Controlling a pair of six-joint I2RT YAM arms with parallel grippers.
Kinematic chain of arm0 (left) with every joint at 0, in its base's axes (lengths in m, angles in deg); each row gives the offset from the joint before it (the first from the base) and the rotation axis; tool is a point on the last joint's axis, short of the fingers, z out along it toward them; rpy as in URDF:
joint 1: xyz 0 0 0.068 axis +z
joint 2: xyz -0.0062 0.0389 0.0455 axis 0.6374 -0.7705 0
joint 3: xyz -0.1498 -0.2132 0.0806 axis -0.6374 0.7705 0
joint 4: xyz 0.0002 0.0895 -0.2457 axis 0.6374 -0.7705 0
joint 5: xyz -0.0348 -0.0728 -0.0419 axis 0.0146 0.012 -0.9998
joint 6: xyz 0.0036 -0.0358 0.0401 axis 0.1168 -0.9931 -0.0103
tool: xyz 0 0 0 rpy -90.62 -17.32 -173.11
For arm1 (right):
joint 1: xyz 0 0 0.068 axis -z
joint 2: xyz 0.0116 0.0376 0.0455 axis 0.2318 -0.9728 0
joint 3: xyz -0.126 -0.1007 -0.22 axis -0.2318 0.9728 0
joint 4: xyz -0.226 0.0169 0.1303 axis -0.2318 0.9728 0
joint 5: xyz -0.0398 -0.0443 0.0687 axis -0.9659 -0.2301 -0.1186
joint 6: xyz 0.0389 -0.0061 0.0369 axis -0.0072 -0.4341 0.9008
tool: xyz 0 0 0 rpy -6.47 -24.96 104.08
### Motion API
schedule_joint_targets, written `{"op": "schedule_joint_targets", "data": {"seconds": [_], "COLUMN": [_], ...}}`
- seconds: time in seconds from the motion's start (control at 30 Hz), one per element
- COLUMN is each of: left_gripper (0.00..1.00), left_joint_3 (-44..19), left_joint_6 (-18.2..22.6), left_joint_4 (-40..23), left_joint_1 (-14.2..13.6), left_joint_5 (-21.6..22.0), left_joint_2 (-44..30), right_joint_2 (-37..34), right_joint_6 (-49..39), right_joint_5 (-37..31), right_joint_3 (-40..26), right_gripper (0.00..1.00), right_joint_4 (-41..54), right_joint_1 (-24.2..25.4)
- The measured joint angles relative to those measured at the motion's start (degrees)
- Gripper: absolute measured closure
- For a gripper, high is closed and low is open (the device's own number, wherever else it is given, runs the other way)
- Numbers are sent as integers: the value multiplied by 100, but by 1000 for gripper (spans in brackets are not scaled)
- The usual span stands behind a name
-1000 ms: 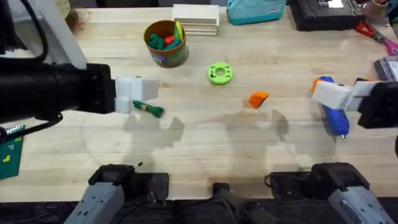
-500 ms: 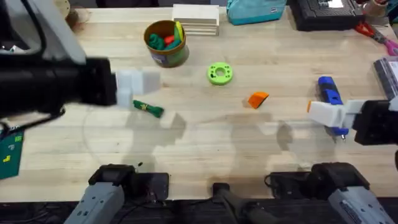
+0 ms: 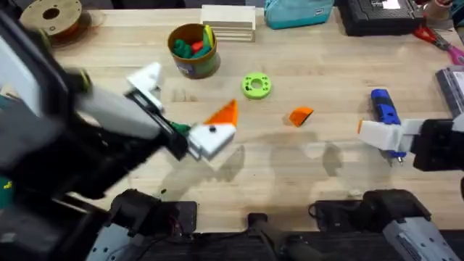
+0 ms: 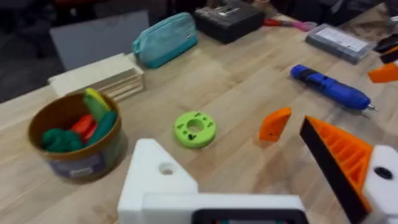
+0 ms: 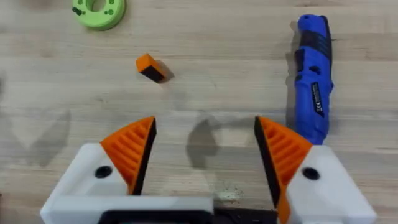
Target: Pick up the gripper from the table and insert it into the empty holder that is missing its gripper. Then pick up a screw, insert it into the mounting hole, and use the screwdriver to tighten it. Finally, clean up the table by picking up the vegetable and placing it into the bucket.
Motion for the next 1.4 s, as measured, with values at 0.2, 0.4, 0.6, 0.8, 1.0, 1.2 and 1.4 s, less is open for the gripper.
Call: {"op": "schedule_joint_targets", "data": {"seconds": [0.2,0.4,0.6,0.8,1.0,1.2,1.4], "left_gripper": [14,14,14,14,14,14,14], "left_joint_3": [1343,2000,2428,2466,2466,2466,2466], "left_joint_6": [-148,-210,-225,-249,-249,-249,-251], "left_joint_4": [980,1084,1173,1234,1234,1234,1234], "left_joint_1": [-393,-574,-594,-634,-634,-634,-634], "left_joint_5": [-165,-253,-316,-399,-420,-420,-420], "left_joint_2": [941,1622,1833,1828,1830,1830,1830], "right_joint_2": [2,2,1,2,2,2,2], "right_joint_6": [0,0,0,0,0,0,-1], "right_joint_5": [0,0,0,0,0,0,0], "right_joint_3": [0,0,0,0,0,0,0], "right_gripper": [72,73,73,72,72,73,73], "right_joint_4": [0,0,0,0,0,0,0], "right_joint_1": [0,0,0,0,0,0,0]}}
